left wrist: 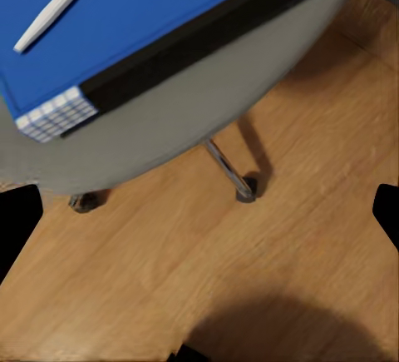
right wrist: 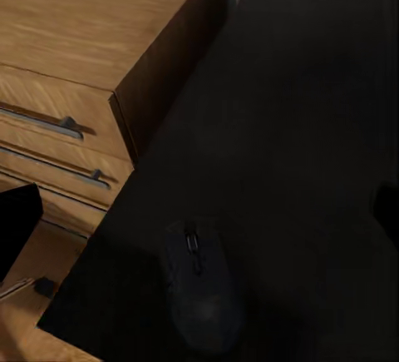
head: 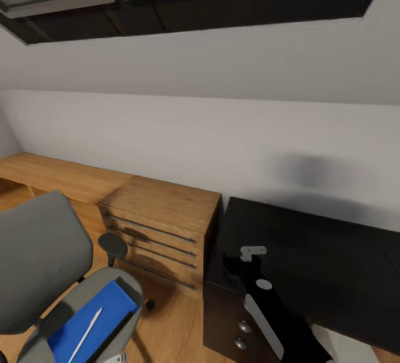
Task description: In the bedroom, organize the workspace by keeping the computer under the desk, ensuring the monitor is on the desk, placing the keyboard on the desk next to the monitor, placing the mouse on the desk next to the keyboard, moving the folder from the swivel chair onto the desk next to the mouse, stacking the notebook on top of the folder with the pen on top of the notebook, and positioning the swivel chair next to the desk.
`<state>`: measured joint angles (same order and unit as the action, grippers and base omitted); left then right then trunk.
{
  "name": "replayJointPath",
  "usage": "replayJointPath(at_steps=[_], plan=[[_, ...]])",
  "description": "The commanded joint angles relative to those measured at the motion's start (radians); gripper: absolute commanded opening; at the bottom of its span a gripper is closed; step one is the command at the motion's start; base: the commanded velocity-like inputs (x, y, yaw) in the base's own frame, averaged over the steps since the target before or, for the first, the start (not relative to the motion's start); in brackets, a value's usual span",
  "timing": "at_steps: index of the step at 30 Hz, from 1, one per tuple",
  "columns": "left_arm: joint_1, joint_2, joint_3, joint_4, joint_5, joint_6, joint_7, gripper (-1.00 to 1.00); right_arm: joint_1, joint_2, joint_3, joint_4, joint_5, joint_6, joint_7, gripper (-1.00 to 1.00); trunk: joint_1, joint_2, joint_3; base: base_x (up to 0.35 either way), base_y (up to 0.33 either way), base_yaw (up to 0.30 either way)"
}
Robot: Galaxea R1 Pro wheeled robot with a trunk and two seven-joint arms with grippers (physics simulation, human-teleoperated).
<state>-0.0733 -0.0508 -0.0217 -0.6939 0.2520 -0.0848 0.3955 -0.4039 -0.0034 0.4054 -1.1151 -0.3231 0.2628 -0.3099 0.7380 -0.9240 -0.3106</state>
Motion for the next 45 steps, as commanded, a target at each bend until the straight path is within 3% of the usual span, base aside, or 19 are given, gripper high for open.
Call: replayJointPath(at_steps=[1,9,14,17,21,31,45], plan=[[0.000,0.000,-0.003,0.000,0.010,-0.006,0.003,1.00,-0.001,-0.001,0.002,-0.001,-0.007,0.004,-0.008,1.00,0.000,-0.001,-0.001,-0.302,0.000,-0.210],[0.000,0.000,-0.003,0.000,0.011,-0.005,0.003,1.00,-0.001,-0.006,-0.008,0.000,-0.010,0.004,-0.008,1.00,0.000,-0.001,-0.001,-0.156,0.000,-0.245],[0.000,0.000,-0.005,0.017,0.011,-0.004,0.004,1.00,-0.001,-0.006,-0.050,0.001,-0.011,0.004,-0.007,1.00,0.000,-0.001,-0.001,-0.019,0.000,-0.279],[0.000,0.001,-0.025,0.039,0.010,-0.004,0.005,1.00,-0.001,-0.006,-0.079,0.002,-0.011,0.004,-0.008,1.00,0.000,-0.001,-0.001,-0.006,0.000,-0.292],[0.000,0.002,-0.064,0.057,0.010,-0.004,0.006,1.00,-0.001,-0.002,-0.153,0.007,-0.013,0.004,-0.007,1.00,0.000,-0.001,-0.001,-0.002,0.000,-0.296],[0.000,0.002,-0.080,0.063,0.011,-0.004,0.006,1.00,-0.001,0.002,-0.243,0.009,-0.015,0.004,-0.008,1.00,0.000,-0.001,-0.001,0.000,0.000,-0.285],[0.000,0.002,-0.081,0.064,0.011,-0.003,0.006,1.00,-0.001,0.003,-0.260,0.009,-0.016,0.005,-0.009,1.00,0.000,-0.001,-0.001,0.000,0.000,-0.046]])
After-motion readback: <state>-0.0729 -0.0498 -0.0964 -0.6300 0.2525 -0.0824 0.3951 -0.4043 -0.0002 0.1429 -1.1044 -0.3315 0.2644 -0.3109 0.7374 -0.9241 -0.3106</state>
